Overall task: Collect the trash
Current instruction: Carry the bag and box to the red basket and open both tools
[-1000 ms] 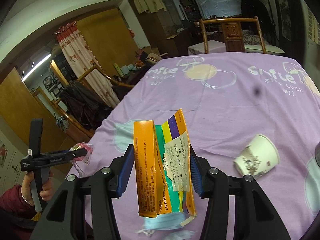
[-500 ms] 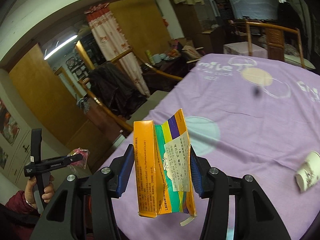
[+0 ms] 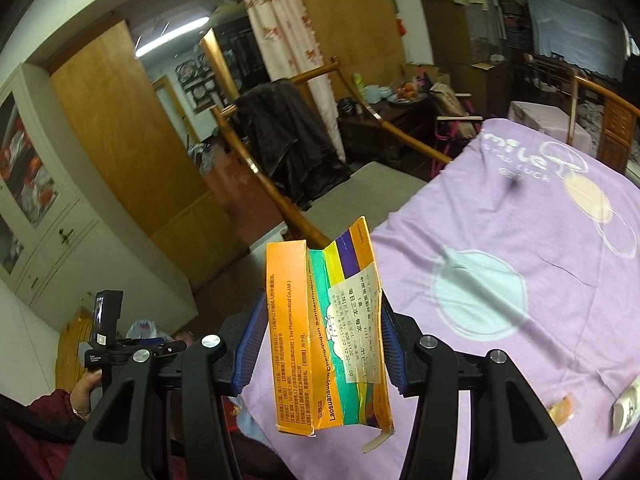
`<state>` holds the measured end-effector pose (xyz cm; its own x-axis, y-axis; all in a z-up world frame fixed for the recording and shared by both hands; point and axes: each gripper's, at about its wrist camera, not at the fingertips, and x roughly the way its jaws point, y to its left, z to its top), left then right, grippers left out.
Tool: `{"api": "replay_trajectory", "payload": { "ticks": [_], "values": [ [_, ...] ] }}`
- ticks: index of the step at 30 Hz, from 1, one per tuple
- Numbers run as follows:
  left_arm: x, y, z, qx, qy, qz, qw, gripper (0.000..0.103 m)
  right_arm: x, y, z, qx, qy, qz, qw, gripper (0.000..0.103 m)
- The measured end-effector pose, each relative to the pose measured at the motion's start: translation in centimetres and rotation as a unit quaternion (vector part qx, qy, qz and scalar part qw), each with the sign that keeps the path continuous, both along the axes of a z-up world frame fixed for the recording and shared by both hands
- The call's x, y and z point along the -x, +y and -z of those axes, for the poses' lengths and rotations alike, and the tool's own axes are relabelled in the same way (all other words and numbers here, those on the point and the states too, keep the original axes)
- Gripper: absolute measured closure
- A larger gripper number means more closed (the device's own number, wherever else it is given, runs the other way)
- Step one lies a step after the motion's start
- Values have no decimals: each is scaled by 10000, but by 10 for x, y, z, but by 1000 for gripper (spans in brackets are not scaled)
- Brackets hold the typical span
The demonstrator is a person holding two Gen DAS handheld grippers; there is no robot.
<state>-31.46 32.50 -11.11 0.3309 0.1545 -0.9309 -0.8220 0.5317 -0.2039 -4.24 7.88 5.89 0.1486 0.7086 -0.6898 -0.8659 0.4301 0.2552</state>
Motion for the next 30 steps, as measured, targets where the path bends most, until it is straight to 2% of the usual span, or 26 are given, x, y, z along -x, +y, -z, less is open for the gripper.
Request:
{"api": "replay_trajectory", "payload": {
  "ticks": [10, 16, 23, 26, 30],
  "values": [
    [58, 5, -13, -85, -24, -688, 9976, 18, 50, 59, 7, 191, 171, -1133, 9932, 51],
    [108, 1, -20, -149, 74, -1228, 9923, 18, 99, 102, 13, 347, 319, -2029, 9781, 51],
    [163, -7, -28, -233, 247, -1785, 9834, 17, 156, 150, 19, 522, 478, -2943, 9531, 49],
    [188, -13, -32, -246, 290, -2042, 9782, 17, 180, 169, 25, 627, 571, -3255, 9417, 45],
    [216, -18, -35, -294, 352, -2295, 9722, 15, 210, 190, 36, 875, 532, -3385, 9354, 27]
  ]
}}
